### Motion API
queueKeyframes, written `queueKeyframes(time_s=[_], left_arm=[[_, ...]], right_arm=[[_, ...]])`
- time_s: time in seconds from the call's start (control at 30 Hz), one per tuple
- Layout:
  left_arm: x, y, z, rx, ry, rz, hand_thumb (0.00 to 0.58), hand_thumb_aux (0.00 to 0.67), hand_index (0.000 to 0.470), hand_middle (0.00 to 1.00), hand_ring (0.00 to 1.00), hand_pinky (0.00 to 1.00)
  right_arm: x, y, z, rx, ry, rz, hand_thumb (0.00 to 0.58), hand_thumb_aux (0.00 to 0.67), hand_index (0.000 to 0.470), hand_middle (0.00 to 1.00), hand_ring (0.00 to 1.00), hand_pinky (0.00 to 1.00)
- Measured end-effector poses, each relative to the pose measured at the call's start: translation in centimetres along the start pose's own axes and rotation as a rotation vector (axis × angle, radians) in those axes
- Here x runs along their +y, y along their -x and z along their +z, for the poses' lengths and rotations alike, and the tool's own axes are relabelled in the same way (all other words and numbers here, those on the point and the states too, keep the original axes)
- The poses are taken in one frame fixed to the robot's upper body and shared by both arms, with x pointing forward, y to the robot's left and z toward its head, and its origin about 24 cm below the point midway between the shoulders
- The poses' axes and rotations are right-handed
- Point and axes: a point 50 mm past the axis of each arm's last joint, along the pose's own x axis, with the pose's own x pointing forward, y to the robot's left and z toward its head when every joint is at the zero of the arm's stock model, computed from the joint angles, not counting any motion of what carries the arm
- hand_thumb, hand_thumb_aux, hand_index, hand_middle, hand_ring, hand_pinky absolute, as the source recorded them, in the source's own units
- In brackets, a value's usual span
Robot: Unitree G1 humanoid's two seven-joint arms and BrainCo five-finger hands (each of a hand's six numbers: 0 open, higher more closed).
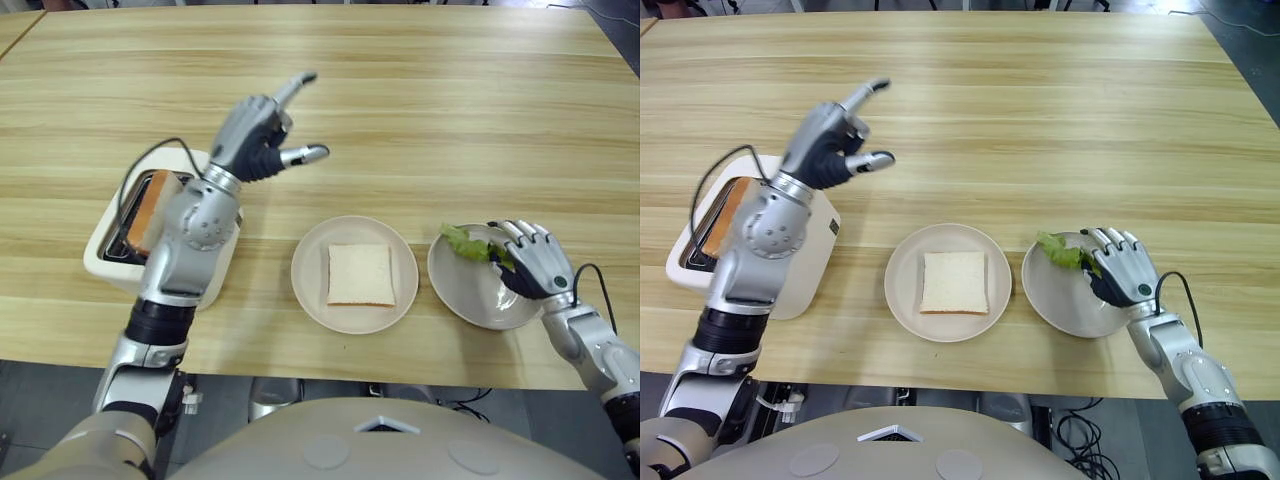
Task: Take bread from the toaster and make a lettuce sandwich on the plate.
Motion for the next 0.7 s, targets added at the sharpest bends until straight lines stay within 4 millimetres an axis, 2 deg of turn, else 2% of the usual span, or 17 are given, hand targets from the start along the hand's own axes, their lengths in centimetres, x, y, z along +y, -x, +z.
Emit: queueKeyframes(time_s=[0.03, 0.07, 0.1, 0.13, 0.17, 0.27, 0.37, 0.5, 0.57, 0.7], left_arm=[[1.0, 0.2, 0.2, -0.004, -0.016, 0.035, 0.0, 0.0, 0.0, 0.62, 0.62, 0.62], [1.8, 0.4, 0.4, -0.005, -0.03, 0.063, 0.0, 0.0, 0.0, 0.47, 0.47, 0.47], [2.5, 0.6, 0.5, -0.004, -0.038, 0.085, 0.0, 0.0, 0.0, 0.15, 0.15, 0.15], [3.4, 1.2, 0.6, 0.005, -0.055, 0.111, 0.0, 0.0, 0.0, 0.15, 0.15, 0.15], [4.1, 1.7, 0.5, 0.022, -0.072, 0.132, 0.0, 0.0, 0.0, 0.0, 0.0, 0.0], [6.5, 3.3, -0.1, 0.089, -0.16, 0.186, 0.0, 0.0, 0.0, 0.0, 0.0, 0.0], [9.6, 5.8, -1.7, 0.234, -0.304, 0.236, 0.0, 0.0, 0.0, 0.0, 0.0, 0.0], [11.4, 8.7, -3.9, 0.432, -0.438, 0.21, 0.0, 0.0, 0.0, 0.0, 0.0, 0.0], [11.3, 10.4, -5.2, 0.542, -0.479, 0.161, 0.0, 0.0, 0.0, 0.0, 0.0, 0.0], [9.6, 12.9, -7.3, 0.677, -0.466, 0.013, 0.0, 0.0, 0.0, 0.0, 0.0, 0.0]], right_arm=[[-0.5, -0.6, 0.2, -0.001, -0.036, -0.045, 0.58, 0.67, 0.46, 1.0, 1.0, 1.0], [-1.1, -1.1, 0.3, -0.005, -0.065, -0.081, 0.58, 0.67, 0.46, 1.0, 1.0, 1.0], [-1.4, -1.5, 0.5, -0.014, -0.086, -0.106, 0.58, 0.67, 0.46, 1.0, 1.0, 1.0], [-2.0, -2.2, 0.8, -0.025, -0.115, -0.146, 0.58, 0.67, 0.46, 1.0, 1.0, 1.0], [-2.5, -2.7, 1.2, -0.034, -0.14, -0.188, 0.58, 0.67, 0.46, 1.0, 1.0, 1.0], [-3.6, -4.2, 2.1, -0.075, -0.178, -0.259, 0.58, 0.67, 0.46, 1.0, 1.0, 1.0], [-3.6, -5.6, 3.6, -0.128, -0.229, -0.278, 0.58, 0.67, 0.46, 1.0, 1.0, 1.0], [-3.1, -7.3, 5.7, -0.202, -0.283, -0.286, 0.58, 0.67, 0.46, 1.0, 1.0, 1.0], [-2.9, -8.4, 6.9, -0.251, -0.303, -0.288, 0.58, 0.67, 0.46, 1.0, 1.0, 1.0], [-2.0, -10.3, 8.8, -0.332, -0.31, -0.259, 0.58, 0.67, 0.46, 1.0, 1.0, 1.0]])
